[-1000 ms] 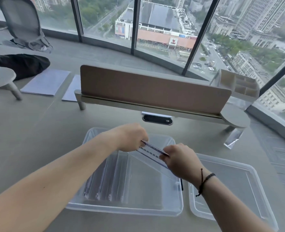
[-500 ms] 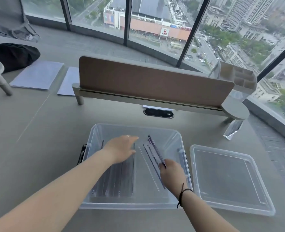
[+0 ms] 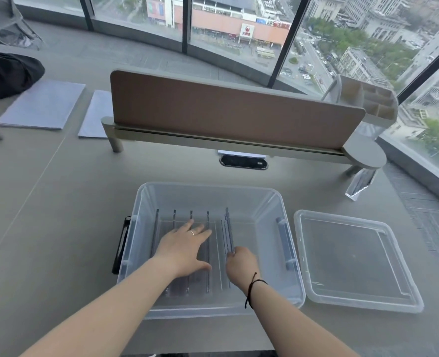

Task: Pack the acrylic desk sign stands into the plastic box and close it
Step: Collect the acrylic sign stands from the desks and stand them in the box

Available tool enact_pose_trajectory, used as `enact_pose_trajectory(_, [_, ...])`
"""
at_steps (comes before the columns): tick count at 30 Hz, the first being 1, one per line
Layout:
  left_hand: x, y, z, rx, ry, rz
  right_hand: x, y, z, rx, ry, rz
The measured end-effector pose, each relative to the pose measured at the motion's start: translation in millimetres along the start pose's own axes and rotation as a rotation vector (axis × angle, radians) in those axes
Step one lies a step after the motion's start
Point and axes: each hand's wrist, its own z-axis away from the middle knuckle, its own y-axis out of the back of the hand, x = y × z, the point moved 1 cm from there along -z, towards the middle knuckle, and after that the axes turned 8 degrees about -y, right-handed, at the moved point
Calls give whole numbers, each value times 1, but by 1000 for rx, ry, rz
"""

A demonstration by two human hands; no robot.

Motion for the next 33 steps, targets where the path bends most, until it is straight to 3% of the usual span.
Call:
enact_pose_trajectory(7, [1, -2, -2, -3, 14, -23, -10, -8, 10, -101, -12, 28])
enact_pose_trajectory(28, [9, 6, 1, -47, 47, -14, -10, -5, 20, -126, -37, 76])
enact_pose_trajectory(33, [15, 11, -3, -38, 69, -2, -7, 10, 19, -119, 36, 99])
